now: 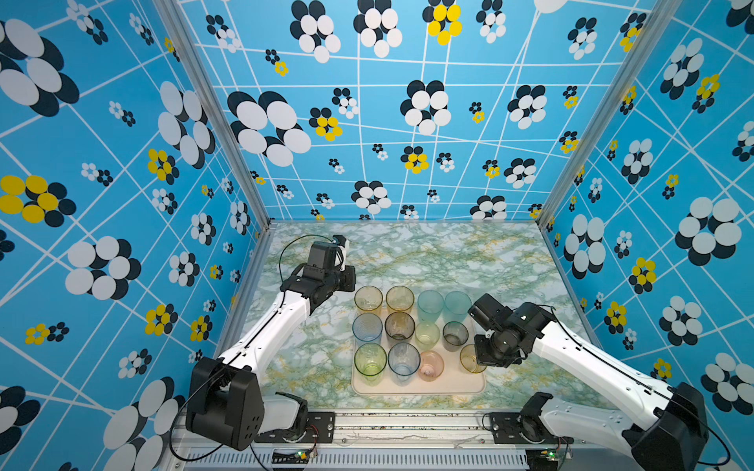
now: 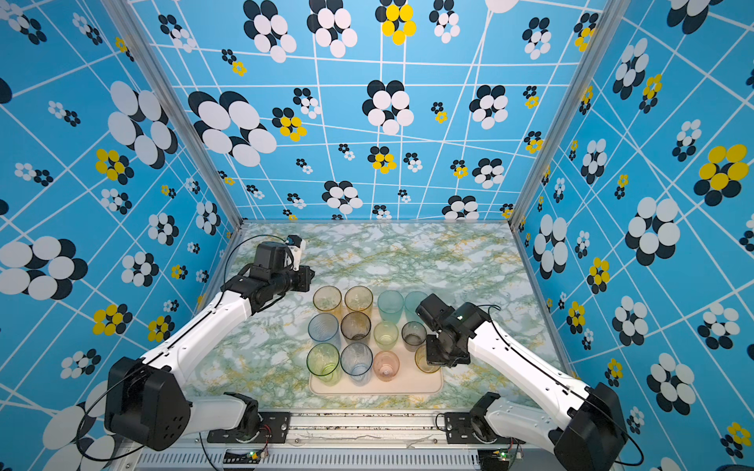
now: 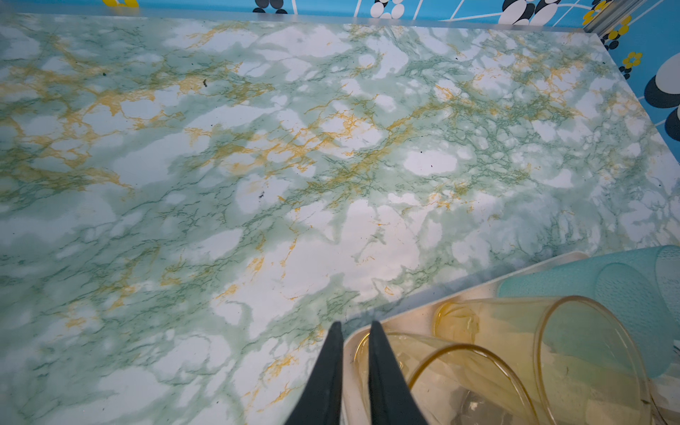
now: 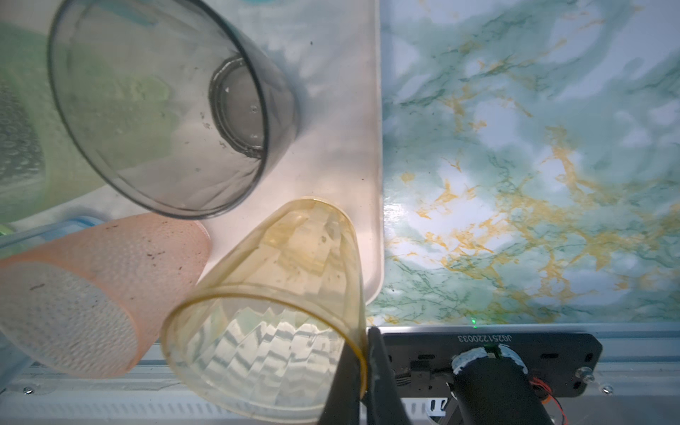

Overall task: Place the glasses into the tray
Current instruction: Place the glass on the tray.

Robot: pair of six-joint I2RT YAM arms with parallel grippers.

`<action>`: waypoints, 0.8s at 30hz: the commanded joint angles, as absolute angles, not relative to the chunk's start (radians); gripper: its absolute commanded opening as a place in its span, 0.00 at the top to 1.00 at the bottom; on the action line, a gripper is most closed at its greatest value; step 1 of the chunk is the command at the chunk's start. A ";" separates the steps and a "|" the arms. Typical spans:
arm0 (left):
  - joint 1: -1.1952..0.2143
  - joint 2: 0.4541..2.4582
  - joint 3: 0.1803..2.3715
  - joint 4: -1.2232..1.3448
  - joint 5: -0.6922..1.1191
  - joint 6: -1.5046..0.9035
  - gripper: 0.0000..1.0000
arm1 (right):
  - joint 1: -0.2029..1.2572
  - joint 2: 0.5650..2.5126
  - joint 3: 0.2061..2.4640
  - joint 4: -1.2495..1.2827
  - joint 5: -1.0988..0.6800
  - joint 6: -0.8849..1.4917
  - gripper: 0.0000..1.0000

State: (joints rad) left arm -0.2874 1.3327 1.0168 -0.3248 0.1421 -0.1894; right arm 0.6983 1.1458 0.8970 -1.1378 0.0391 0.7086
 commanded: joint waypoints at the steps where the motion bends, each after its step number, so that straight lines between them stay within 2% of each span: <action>1: -0.278 1.301 1.028 -0.347 0.131 -0.174 0.83 | 0.716 1.162 0.876 -1.092 0.008 0.739 1.00; 24: -0.277 1.278 1.029 -0.364 0.120 -0.173 0.83 | 0.758 1.230 0.835 -1.037 -0.040 0.730 1.00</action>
State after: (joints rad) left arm -0.2874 1.3048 1.0168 -0.3382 0.1333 -0.1894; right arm 0.7490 1.2232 0.8436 -1.0428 -0.0235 0.7261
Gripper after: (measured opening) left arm 0.172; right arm 0.052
